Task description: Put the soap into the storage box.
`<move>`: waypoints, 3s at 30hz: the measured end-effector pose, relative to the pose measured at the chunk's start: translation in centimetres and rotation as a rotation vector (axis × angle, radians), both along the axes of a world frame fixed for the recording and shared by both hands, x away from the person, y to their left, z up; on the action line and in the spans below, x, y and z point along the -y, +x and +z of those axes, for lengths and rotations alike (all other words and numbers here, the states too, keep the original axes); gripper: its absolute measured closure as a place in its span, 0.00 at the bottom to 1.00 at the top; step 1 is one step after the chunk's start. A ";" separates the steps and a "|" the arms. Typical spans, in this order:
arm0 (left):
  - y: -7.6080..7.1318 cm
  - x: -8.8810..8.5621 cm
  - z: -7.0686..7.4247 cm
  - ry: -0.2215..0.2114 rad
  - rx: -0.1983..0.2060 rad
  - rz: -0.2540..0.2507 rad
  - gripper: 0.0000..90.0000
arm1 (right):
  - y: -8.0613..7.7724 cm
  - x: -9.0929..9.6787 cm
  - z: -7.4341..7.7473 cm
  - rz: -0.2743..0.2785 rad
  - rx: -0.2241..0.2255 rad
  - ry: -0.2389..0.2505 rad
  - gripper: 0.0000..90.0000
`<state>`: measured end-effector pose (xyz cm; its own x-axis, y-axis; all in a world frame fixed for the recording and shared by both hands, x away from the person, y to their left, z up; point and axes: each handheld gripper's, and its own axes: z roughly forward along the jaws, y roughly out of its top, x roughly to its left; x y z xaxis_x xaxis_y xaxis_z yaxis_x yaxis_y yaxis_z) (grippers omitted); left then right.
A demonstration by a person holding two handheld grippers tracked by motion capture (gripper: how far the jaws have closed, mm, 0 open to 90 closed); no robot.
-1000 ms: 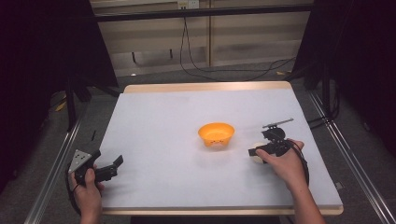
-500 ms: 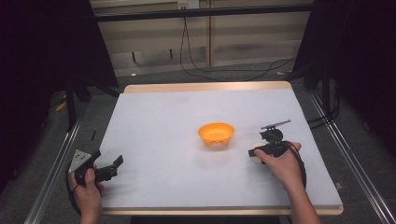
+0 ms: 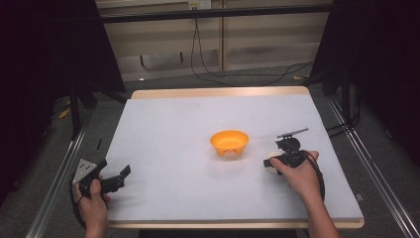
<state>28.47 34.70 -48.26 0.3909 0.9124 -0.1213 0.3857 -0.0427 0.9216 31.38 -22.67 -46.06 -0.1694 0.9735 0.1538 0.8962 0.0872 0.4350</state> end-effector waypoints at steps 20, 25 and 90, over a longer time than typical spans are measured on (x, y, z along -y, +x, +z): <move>0.0 0.0 0.0 0.003 0.000 0.000 0.01 | 0.0 0.2 1.0 0.020 0.033 -0.010 0.26; 0.0 0.0 0.0 0.003 0.000 0.000 0.01 | 0.2 0.0 1.4 0.021 0.032 -0.009 0.26; 0.0 0.0 0.0 0.000 0.000 -0.003 0.01 | 4.1 -5.3 5.9 0.076 0.045 0.026 0.26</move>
